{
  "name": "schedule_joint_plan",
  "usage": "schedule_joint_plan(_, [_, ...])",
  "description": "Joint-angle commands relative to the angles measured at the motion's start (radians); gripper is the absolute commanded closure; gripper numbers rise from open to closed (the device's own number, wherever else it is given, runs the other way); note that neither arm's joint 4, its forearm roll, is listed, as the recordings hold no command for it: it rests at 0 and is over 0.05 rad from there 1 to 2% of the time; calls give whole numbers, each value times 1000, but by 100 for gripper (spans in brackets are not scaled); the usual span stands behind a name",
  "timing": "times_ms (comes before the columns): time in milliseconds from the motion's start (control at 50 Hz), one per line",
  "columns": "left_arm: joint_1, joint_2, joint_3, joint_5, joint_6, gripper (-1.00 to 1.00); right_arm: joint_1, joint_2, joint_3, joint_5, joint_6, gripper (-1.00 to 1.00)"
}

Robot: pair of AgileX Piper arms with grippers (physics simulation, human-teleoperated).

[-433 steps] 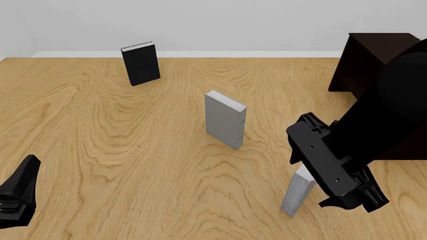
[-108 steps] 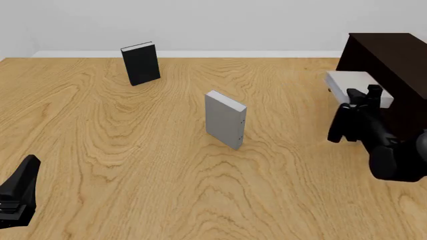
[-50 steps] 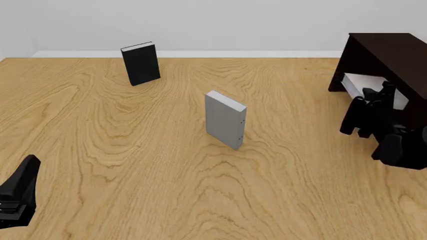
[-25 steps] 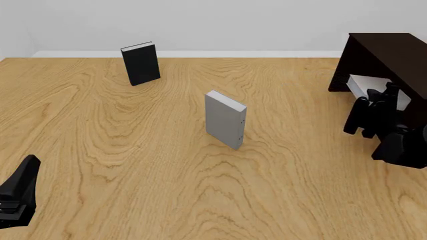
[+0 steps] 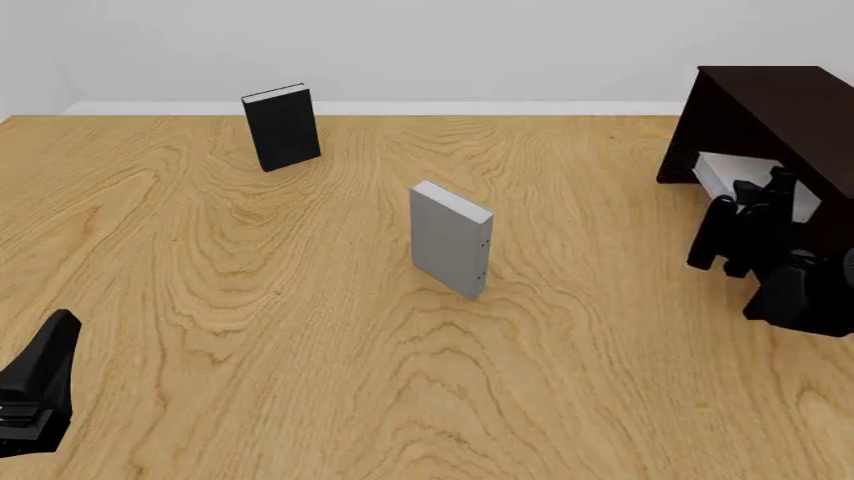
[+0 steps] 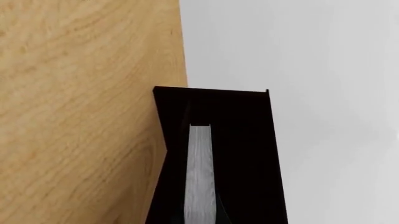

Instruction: Pick up the book on the right and place it on the cabinet shelf.

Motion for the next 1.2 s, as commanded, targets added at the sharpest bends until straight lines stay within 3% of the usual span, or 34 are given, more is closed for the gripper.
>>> schedule_joint_plan(20, [0,0,0,0,0,-100,-18,19,-28,2,22,100])
schedule_joint_plan(340, [0,0,0,0,0,-100,-14,12,-36,59,57,100])
schedule_joint_plan(1200, [0,0,0,0,0,-100,1,55,-25,63,74,100])
